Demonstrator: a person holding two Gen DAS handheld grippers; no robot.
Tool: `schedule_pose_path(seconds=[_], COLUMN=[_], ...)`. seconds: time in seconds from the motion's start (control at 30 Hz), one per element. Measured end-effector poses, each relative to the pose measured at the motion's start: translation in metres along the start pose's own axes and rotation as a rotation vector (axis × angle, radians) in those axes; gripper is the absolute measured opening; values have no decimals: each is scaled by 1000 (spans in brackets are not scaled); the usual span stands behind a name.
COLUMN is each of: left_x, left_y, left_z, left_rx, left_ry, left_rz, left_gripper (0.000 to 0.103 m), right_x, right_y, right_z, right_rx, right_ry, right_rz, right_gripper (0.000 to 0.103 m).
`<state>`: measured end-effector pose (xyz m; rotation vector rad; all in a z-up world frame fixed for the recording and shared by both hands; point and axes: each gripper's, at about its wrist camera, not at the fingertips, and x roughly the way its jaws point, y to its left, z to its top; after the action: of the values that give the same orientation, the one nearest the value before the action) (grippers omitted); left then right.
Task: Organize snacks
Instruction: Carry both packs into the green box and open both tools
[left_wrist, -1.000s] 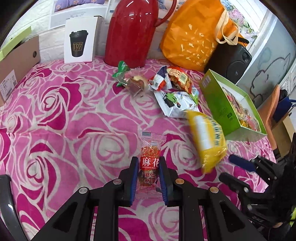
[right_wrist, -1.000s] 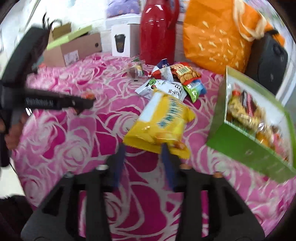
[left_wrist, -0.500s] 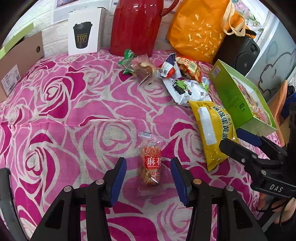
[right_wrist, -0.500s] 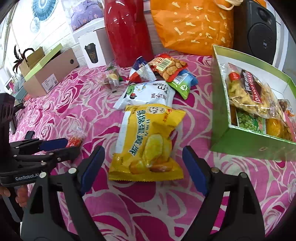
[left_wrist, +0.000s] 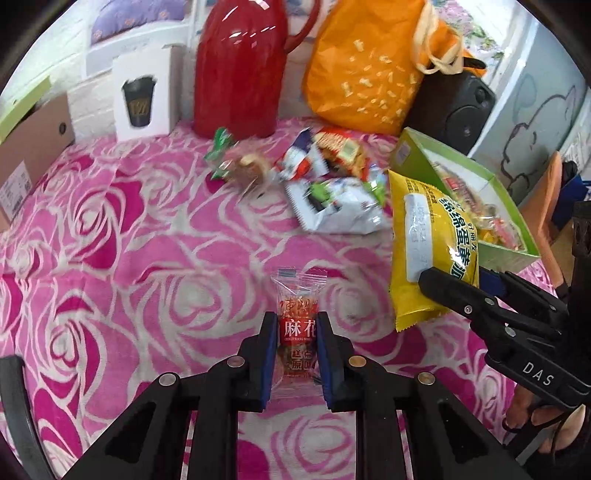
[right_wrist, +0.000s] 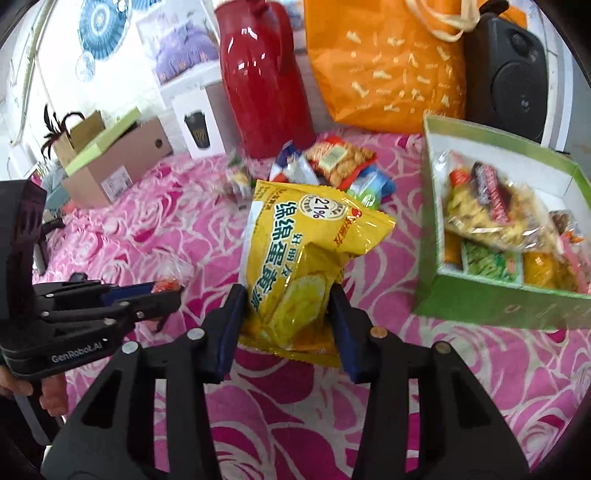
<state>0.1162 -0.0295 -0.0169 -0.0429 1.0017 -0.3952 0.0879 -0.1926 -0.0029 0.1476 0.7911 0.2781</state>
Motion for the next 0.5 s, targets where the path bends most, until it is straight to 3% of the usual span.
schedule_pose_path(seconds=[0.2, 0.5], left_x=[-14, 1], left_y=[-50, -152], left_z=[36, 93], left_rx=[78, 236], left_ry=[-67, -121], left_rz=[-86, -203], left_gripper=[20, 20], right_x=[-50, -114], right_y=[-24, -108], right_z=[19, 31], right_rx=[34, 137], right_ry=[-142, -272], right_rz=[-61, -315], right_gripper=[47, 48])
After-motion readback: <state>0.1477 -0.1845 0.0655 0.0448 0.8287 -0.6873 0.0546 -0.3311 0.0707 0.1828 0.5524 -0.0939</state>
